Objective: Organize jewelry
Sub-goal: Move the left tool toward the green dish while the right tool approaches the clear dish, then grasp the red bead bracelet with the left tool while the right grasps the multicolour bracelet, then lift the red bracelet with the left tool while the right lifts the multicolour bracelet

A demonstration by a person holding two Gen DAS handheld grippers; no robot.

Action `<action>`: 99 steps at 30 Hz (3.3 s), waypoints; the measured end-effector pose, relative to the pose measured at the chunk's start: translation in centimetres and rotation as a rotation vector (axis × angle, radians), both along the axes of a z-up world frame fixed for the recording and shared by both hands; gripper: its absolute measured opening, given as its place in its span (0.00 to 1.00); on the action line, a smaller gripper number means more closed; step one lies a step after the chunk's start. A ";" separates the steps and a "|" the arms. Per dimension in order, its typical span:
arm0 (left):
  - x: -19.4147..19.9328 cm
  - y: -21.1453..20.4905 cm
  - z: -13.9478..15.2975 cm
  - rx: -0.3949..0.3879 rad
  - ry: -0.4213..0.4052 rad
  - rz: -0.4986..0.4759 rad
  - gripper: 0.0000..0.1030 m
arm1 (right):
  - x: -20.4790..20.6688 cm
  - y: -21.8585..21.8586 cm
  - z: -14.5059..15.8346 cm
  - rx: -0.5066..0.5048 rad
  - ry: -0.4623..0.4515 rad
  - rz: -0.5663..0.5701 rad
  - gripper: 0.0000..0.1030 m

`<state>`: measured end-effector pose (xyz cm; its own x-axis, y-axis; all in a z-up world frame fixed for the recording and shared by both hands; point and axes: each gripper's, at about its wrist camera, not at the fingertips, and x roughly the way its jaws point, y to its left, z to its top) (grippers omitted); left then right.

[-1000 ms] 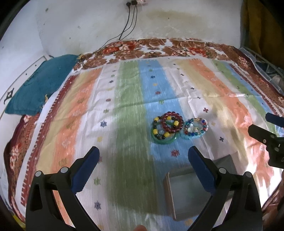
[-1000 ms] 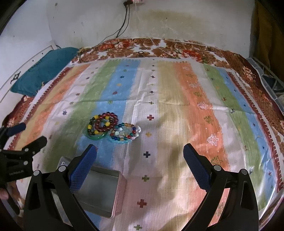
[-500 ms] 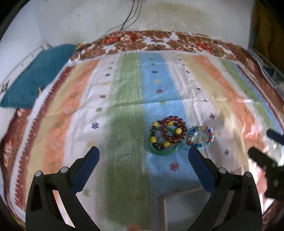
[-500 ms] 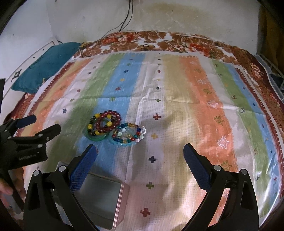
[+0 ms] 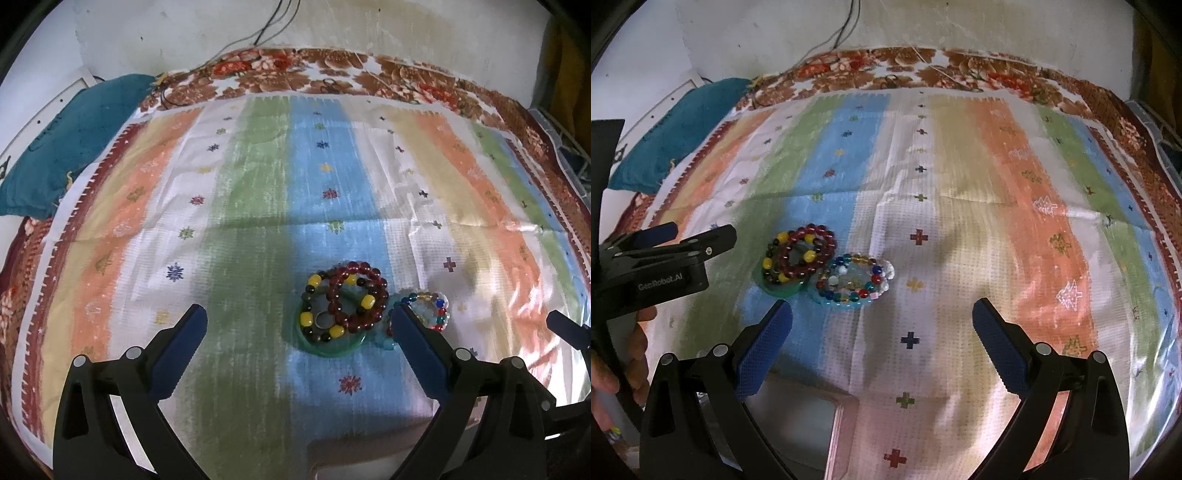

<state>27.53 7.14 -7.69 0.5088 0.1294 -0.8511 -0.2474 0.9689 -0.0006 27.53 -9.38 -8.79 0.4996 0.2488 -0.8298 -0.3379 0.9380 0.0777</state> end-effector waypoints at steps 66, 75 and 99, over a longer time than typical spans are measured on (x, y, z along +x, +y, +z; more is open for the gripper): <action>6.8 -0.3 -7.9 -0.082 0.210 -0.158 0.13 | 6.2 2.4 -6.7 0.001 0.226 0.027 0.01; 6.5 -0.2 -7.4 -0.083 0.196 -0.149 0.13 | 6.4 1.9 -5.9 0.056 0.240 0.019 0.01; 6.6 -0.3 -7.4 -0.079 0.199 -0.157 0.13 | 7.4 3.2 -7.1 0.000 0.235 0.019 0.33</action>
